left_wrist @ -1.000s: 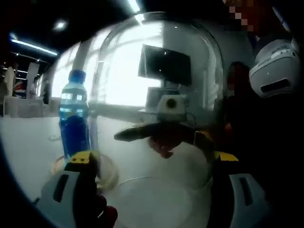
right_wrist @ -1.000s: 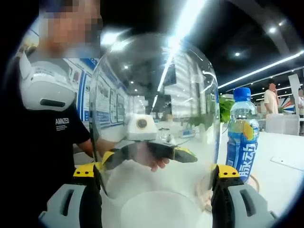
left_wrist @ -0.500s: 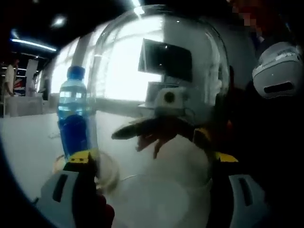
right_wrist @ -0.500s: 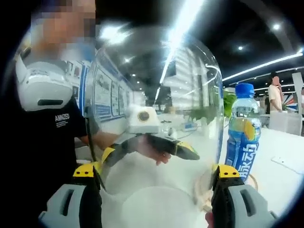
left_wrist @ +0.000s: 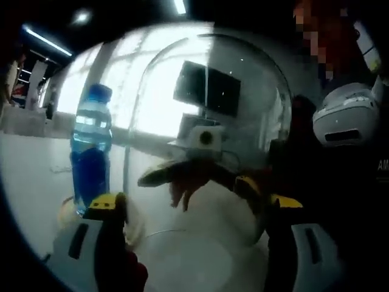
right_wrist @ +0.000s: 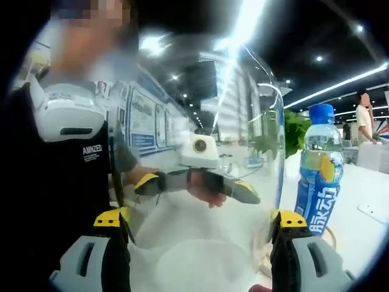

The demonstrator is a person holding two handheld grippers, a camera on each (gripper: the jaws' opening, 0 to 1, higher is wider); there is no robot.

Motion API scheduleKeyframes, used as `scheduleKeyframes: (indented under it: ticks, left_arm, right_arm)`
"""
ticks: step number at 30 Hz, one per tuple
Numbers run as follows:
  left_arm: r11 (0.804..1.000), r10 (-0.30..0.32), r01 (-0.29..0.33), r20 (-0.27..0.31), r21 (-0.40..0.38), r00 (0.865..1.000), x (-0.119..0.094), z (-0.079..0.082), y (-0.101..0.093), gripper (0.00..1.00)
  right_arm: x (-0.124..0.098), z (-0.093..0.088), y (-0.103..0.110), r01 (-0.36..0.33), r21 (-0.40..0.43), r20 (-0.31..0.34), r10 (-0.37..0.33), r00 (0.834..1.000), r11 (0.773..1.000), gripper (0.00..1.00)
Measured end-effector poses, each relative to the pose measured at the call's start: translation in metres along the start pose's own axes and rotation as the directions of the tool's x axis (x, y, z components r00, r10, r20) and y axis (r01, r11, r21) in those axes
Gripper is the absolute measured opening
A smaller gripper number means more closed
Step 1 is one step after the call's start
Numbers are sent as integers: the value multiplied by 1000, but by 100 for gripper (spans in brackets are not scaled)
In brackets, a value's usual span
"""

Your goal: Open the cover put in the Mizone put the cover back on

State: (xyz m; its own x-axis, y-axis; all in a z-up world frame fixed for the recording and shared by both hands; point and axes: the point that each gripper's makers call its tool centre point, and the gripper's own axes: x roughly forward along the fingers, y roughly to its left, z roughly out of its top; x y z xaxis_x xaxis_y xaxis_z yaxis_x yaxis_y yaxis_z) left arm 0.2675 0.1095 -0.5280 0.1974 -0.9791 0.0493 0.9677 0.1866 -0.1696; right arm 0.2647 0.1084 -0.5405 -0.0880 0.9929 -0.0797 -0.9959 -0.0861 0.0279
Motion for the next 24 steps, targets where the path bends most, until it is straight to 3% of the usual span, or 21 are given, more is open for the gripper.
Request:
scheduleKeyframes:
  ticks: [14, 20, 24]
  left_arm:
    - [999, -10, 12, -33, 44, 999, 7, -4, -6, 85]
    - [999, -10, 11, -25, 43, 1000, 4, -3, -13, 86]
    - [1000, 6, -6, 32, -7, 999, 4, 4, -13, 86]
  right_arm:
    - [2, 3, 4, 0, 3, 70, 0, 998, 1000, 90]
    - [7, 3, 10, 0, 7, 25, -1, 1000, 1000, 90]
    - [7, 8, 9, 9, 75, 90, -16, 996, 997, 91]
